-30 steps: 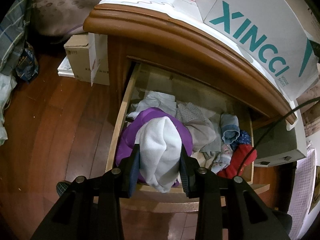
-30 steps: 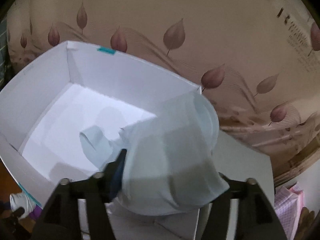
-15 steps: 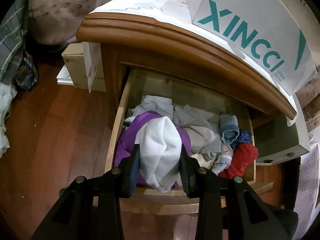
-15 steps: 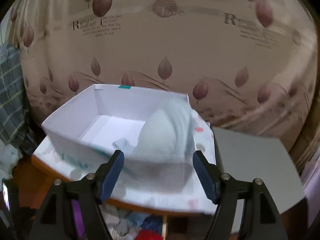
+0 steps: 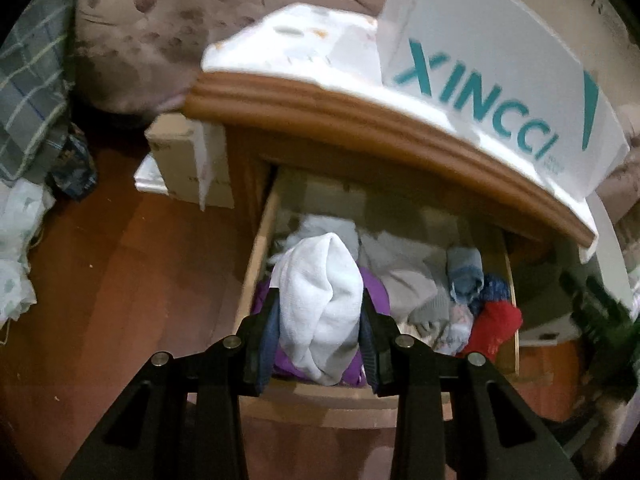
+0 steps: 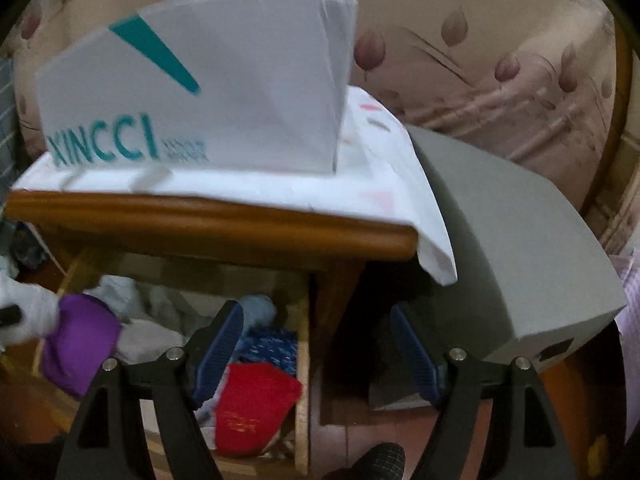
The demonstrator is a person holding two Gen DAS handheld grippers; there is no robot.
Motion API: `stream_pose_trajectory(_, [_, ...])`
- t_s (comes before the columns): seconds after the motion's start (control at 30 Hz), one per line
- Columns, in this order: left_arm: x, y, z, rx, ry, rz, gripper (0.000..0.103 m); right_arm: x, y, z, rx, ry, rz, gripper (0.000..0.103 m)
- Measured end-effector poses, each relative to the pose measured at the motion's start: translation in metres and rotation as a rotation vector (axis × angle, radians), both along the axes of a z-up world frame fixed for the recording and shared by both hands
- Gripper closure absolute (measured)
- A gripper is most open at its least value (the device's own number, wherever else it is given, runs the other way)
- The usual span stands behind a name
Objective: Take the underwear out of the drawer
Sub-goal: 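Lift the white item from the drawer into the shoe box with left gripper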
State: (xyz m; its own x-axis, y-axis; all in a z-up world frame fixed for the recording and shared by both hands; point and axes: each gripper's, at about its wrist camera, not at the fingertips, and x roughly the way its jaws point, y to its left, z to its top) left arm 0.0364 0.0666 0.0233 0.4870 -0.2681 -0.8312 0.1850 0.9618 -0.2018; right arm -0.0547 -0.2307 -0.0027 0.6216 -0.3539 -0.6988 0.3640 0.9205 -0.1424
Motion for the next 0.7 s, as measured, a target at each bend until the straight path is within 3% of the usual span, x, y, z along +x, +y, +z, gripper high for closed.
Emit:
stream_pose_trajectory(0.27, [-0.014,0.000,0.037,0.002,-0.052,-0.016,0.071,0.008,-0.016,-0.008,-0.012,0.038,-0.042,0.025])
stream_pose_trajectory(0.37, [-0.019,-0.003,0.066,0.007,-0.092,-0.029,0.071,0.008,-0.020,-0.015,0.020,0.072,-0.058,0.025])
stream_pose_trajectory(0.5, [-0.019,-0.003,0.127,-0.019,-0.176,-0.047,0.071,0.009,-0.030,-0.029,0.125,0.140,-0.052,0.025])
stream_pose_trajectory(0.7, [-0.001,-0.033,0.217,0.042,-0.340,-0.095,0.071,0.003,-0.039,-0.031,0.189,0.143,-0.073,0.025])
